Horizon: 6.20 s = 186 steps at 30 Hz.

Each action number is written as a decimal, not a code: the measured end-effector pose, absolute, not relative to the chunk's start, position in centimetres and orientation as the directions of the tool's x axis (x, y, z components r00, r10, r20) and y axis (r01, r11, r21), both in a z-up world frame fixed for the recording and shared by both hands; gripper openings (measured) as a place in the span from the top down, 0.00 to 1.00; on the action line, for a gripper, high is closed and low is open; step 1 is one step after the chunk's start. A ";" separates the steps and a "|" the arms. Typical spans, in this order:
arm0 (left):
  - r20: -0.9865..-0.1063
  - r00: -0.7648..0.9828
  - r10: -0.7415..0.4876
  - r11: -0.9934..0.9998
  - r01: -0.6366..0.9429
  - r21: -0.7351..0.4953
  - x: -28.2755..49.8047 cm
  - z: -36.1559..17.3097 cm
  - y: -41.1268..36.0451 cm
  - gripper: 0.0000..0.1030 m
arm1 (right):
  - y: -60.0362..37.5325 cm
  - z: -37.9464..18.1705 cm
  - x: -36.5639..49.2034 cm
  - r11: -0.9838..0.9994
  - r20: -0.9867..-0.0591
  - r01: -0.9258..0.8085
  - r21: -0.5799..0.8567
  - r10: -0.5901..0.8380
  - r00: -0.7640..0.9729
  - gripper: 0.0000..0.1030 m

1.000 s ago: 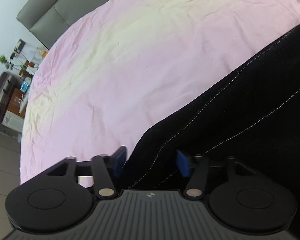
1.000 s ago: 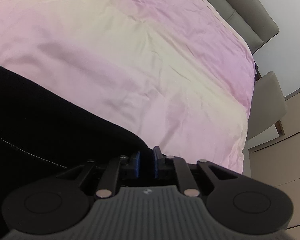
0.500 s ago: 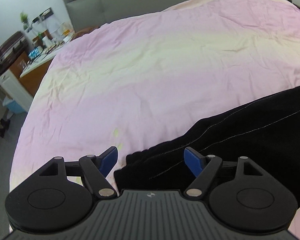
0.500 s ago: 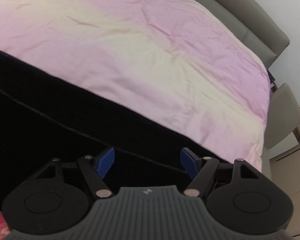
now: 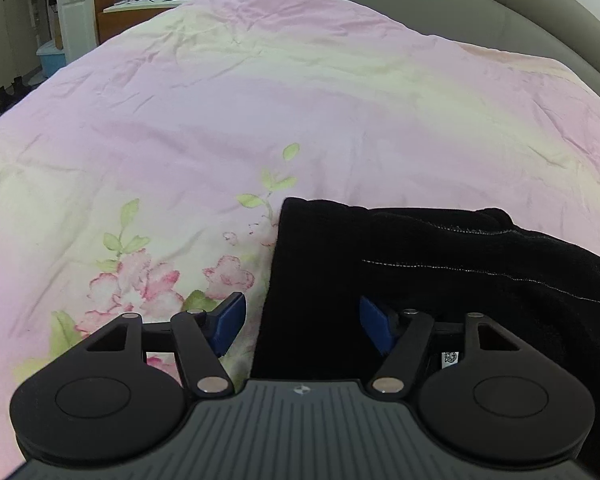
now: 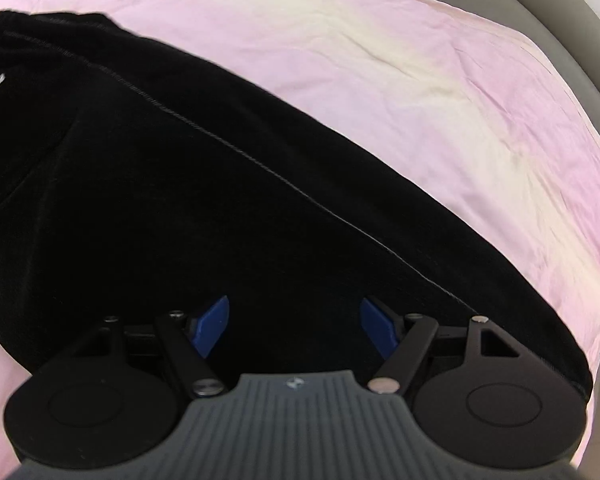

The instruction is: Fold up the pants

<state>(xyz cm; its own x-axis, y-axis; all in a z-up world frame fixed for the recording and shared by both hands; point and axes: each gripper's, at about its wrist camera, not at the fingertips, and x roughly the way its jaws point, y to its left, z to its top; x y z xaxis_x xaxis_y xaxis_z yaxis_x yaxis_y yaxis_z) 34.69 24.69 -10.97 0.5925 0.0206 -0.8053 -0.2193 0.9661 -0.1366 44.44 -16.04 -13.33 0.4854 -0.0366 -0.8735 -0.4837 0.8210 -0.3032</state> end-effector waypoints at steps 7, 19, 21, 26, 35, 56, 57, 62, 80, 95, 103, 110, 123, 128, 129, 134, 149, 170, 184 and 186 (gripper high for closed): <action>-0.782 0.614 -0.106 0.955 -0.157 -0.253 35.9 -13.1 26.3 0.37 | -12.4 -15.4 45.9 0.775 -0.873 -0.517 -0.364 -0.090 0.480 0.32; -0.723 0.691 0.008 0.999 -0.045 -0.032 36.6 -7.4 23.7 0.65 | -12.6 -15.9 45.0 0.783 -0.872 -0.511 -0.354 -0.079 0.483 0.30; -0.772 0.631 0.077 0.997 -0.062 0.048 38.6 -9.6 23.0 0.64 | -13.3 -15.7 44.8 0.810 -0.878 -0.487 -0.327 -0.070 0.474 0.30; -0.785 0.596 0.167 0.986 -0.096 0.137 39.5 -11.0 22.1 0.48 | -14.9 -14.3 43.7 0.827 -0.879 -0.471 -0.307 -0.056 0.474 0.30; -0.679 0.687 0.259 0.938 -0.011 0.347 32.5 -4.8 16.5 0.25 | -20.0 -10.9 38.2 0.909 -0.870 -0.371 -0.188 0.021 0.493 0.30; -0.721 0.692 -0.044 0.922 0.306 0.237 17.5 -14.1 -9.8 0.49 | -28.6 -13.4 20.0 0.980 -0.712 -0.174 0.091 0.186 0.677 0.33; -0.706 0.707 -0.021 0.916 0.297 0.270 17.5 -14.8 -10.4 0.46 | -28.7 -14.2 20.2 0.979 -0.695 -0.170 0.109 0.197 0.691 0.33; -0.640 0.764 0.079 0.868 0.263 0.422 17.9 -17.3 -12.3 0.41 | -28.4 -15.5 22.3 0.970 -0.670 -0.210 0.124 0.238 0.704 0.33; -0.787 0.616 0.010 0.947 0.247 0.205 20.7 -8.9 -6.6 0.96 | -31.4 -18.0 28.2 0.967 -0.635 -0.160 0.199 0.252 0.730 0.33; -0.940 0.314 -0.133 0.934 0.356 -0.013 24.4 -10.2 -3.1 0.72 | -34.7 -17.2 28.6 0.987 -0.692 0.008 0.160 0.107 0.714 0.31; -0.857 0.476 -0.198 0.930 0.367 -0.011 30.9 -4.9 -0.7 0.48 | -45.1 -14.7 31.2 0.996 -0.724 0.066 0.062 -0.001 0.690 0.30; -0.844 0.522 -0.124 0.906 0.406 0.118 41.0 -5.7 -1.0 0.27 | -55.9 -12.2 36.1 0.974 -0.761 0.210 0.079 -0.077 0.644 0.24; -0.894 0.434 -0.109 0.725 0.650 0.227 48.6 -13.5 -8.4 0.17 | -63.3 -12.9 45.0 0.964 -0.802 0.249 0.090 -0.078 0.593 0.16; -0.911 0.381 -0.155 0.788 0.604 0.119 49.3 -14.3 -7.8 0.45 | -63.0 -13.8 47.8 0.964 -0.789 0.224 0.139 -0.029 0.613 0.22; -0.909 0.385 -0.163 0.794 0.598 0.111 49.4 -14.0 -7.9 0.63 | -62.9 -14.0 48.3 0.965 -0.790 0.218 0.143 -0.021 0.613 0.25; -0.887 0.448 -0.115 0.791 0.581 0.191 48.1 -13.2 -9.3 0.87 | -61.4 -14.4 49.6 0.971 -0.807 0.229 0.064 -0.085 0.585 0.60; -0.775 0.632 -0.007 0.840 0.425 0.339 49.7 -10.5 -10.7 0.93 | -59.7 -11.9 50.9 0.963 -0.728 0.243 -0.114 -0.248 0.639 0.74; -0.789 0.614 -0.020 0.900 0.354 0.253 43.3 -8.0 -8.1 0.45 | -66.2 -12.0 41.0 0.870 -0.799 0.425 0.251 -0.062 0.598 0.49; -0.874 0.483 -0.058 0.969 0.236 0.066 31.5 -6.7 -3.6 0.45 | -65.5 -20.3 40.0 0.638 -0.767 0.541 0.548 0.125 0.629 0.53; -0.887 0.455 -0.079 0.973 0.229 0.031 29.7 -6.9 -3.4 0.45 | -65.0 -20.5 40.2 0.630 -0.770 0.559 0.539 0.100 0.630 0.70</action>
